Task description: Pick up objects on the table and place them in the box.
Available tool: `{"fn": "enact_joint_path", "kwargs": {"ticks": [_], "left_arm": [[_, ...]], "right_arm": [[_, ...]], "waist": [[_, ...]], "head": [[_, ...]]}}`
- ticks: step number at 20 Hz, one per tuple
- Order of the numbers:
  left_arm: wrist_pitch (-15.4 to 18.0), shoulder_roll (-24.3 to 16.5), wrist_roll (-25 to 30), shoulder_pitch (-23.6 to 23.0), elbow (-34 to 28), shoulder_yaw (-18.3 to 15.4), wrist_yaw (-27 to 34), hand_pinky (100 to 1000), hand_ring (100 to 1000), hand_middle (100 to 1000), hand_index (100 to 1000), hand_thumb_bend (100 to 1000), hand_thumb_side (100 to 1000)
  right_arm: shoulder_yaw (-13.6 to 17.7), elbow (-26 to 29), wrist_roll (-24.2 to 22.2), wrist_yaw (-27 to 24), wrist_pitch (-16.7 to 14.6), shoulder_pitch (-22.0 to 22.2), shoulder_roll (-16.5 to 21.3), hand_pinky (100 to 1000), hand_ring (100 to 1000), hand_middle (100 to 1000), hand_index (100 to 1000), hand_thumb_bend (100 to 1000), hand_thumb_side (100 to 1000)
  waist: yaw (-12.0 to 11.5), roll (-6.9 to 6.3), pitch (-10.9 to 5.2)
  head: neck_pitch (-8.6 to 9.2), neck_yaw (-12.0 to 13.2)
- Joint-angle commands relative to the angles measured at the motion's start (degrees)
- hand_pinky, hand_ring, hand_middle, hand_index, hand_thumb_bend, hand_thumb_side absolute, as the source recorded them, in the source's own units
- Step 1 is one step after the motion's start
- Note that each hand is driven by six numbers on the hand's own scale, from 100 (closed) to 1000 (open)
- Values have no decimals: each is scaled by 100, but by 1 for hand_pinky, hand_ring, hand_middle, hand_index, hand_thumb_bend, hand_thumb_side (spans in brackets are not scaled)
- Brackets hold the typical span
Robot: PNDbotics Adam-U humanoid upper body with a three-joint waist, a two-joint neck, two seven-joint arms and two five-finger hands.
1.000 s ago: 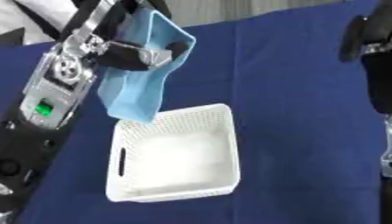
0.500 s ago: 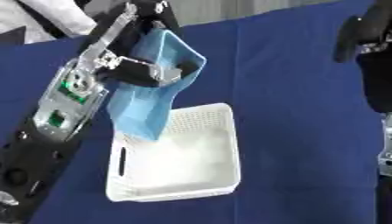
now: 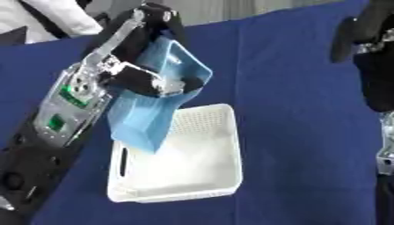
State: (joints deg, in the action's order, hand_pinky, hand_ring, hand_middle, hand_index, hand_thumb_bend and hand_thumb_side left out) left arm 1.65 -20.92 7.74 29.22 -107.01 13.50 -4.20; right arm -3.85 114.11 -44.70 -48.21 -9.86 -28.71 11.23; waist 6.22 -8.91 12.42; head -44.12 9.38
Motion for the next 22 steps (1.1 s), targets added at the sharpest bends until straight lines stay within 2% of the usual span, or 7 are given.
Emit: {"fn": "enact_joint_path", "kwargs": {"ticks": [1,6,8,14,18,20,22], "left_arm": [[253,-193,208,79,-188,13,-44,100,133,100,248,609,225],[557,-226,702,82,-149,-10,-155,109,401,307,494,713,664],[628,-226,846,82,-119,-29,-177,215,469,372,568,763,779],[670,-229,989,87,-24,-86,-97,251,472,387,591,815,877],[736,-242,300,41,17,-328,60,162,412,312,526,530,777],[930,-286,-481,-64,17,-627,197,212,455,354,559,326,746],[1131,-323,-1170,-215,48,-919,257,265,503,411,610,271,782]], "right_arm": [[7,48,11,9,-3,-27,15,570,671,769,766,100,713],[7,48,15,-6,-18,-26,6,570,671,768,765,100,711],[6,48,15,-11,-22,-25,4,570,671,768,765,100,711],[5,48,17,-12,-17,-19,-2,570,672,768,765,100,711],[10,48,14,-9,-18,-15,-5,571,672,768,766,100,711],[20,48,16,-7,-25,-10,-1,571,672,768,766,100,711],[29,48,14,-2,-37,-6,4,571,672,768,767,100,712]], "waist": [[-20,64,-132],[-29,99,-158],[-31,106,-164],[-33,113,-178],[-53,122,-174],[-79,131,-169],[-119,138,-155]], "head": [[0,-25],[0,-23],[0,-20],[0,-17],[0,-18],[0,-42],[0,-64]]}}
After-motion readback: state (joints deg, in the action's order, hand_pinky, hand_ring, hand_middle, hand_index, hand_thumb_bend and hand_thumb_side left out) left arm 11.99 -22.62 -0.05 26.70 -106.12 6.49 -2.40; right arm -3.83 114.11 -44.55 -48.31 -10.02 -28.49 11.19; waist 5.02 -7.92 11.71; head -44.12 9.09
